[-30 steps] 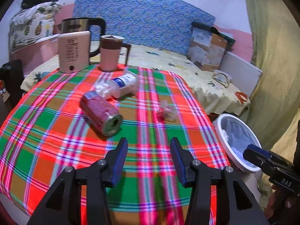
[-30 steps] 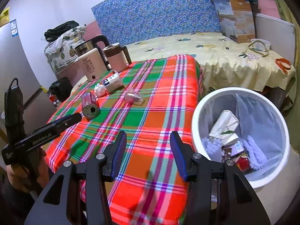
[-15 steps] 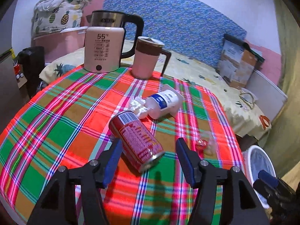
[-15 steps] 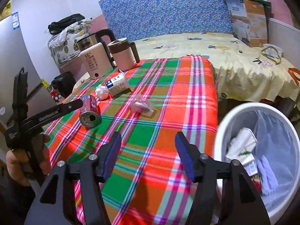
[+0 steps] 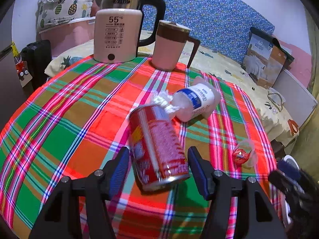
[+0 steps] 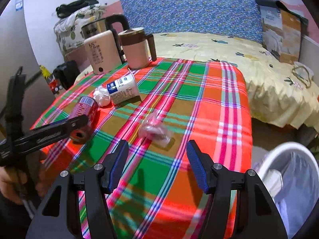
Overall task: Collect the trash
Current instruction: 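Grasp the red can with the left tool while the right tool grasps the clear plastic cup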
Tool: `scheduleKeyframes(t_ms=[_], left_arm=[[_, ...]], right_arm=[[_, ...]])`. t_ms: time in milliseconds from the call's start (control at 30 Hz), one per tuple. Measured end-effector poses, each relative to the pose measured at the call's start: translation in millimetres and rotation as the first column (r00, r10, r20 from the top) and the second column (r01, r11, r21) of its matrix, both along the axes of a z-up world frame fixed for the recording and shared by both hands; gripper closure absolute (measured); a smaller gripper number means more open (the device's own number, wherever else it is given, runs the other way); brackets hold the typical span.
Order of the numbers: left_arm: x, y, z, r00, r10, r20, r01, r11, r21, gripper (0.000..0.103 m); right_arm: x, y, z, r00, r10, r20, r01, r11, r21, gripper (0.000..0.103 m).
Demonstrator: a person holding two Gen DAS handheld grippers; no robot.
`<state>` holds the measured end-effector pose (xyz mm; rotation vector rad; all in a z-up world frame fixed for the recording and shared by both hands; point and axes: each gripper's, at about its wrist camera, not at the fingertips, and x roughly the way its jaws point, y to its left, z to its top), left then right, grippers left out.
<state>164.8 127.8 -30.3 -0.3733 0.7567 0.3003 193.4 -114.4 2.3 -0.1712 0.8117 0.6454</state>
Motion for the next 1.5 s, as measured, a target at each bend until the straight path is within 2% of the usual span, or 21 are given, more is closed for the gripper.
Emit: scheduleKeyframes(t_ms=[167, 367, 467, 533, 567, 600, 667, 1000, 1500], left_arm=[[-8, 10, -4, 1.0, -0.007, -0.006, 0.007, 1.0, -0.005, 0.04], [-2, 15, -3, 0.997, -0.08, 0.011, 0.08, 0.997, 0.004, 0.04], [5, 15, -7, 0.994, -0.109, -0.003, 0.109, 0.994, -0.007, 0.04], [7, 15, -9, 0.994, -0.111, -0.005, 0.111, 0.994, -0.014, 0.041], [6, 15, -10, 0.994, -0.111, 0.0, 0.111, 0.994, -0.019, 0.046], [6, 15, -10, 0.994, -0.11, 0.004, 0.11, 0.994, -0.026, 0.048], [4, 14, -10, 0.993, -0.113, 0.014, 0.114, 0.993, -0.036, 0.048], [-18, -2, -3, 0.989, -0.141, 0.04, 0.143, 0.989, -0.031, 0.048], [-50, -49, 16, 0.965, -0.25, 0.076, 0.251, 0.968, -0.006, 0.049]], right_arm=[[15, 14, -11, 0.999, 0.033, -0.002, -0.034, 0.996, -0.084, 0.041], [26, 27, -19, 0.997, 0.077, -0.024, -0.08, 0.988, -0.129, 0.041], [32, 28, -23, 0.997, 0.056, -0.047, -0.062, 0.988, -0.143, 0.041], [32, 26, -22, 0.996, 0.053, -0.068, -0.06, 0.992, -0.109, 0.042], [31, 25, -21, 0.996, 0.053, -0.071, -0.06, 0.994, -0.09, 0.05], [31, 25, -21, 0.996, 0.052, -0.072, -0.058, 0.995, -0.084, 0.063], [28, 24, -21, 0.997, 0.035, -0.075, -0.042, 0.995, -0.086, 0.069], [2, 9, -14, 0.997, 0.0, -0.075, -0.001, 1.0, -0.018, 0.069], [-38, -29, 1, 0.997, -0.048, -0.066, 0.051, 0.998, 0.043, 0.069]])
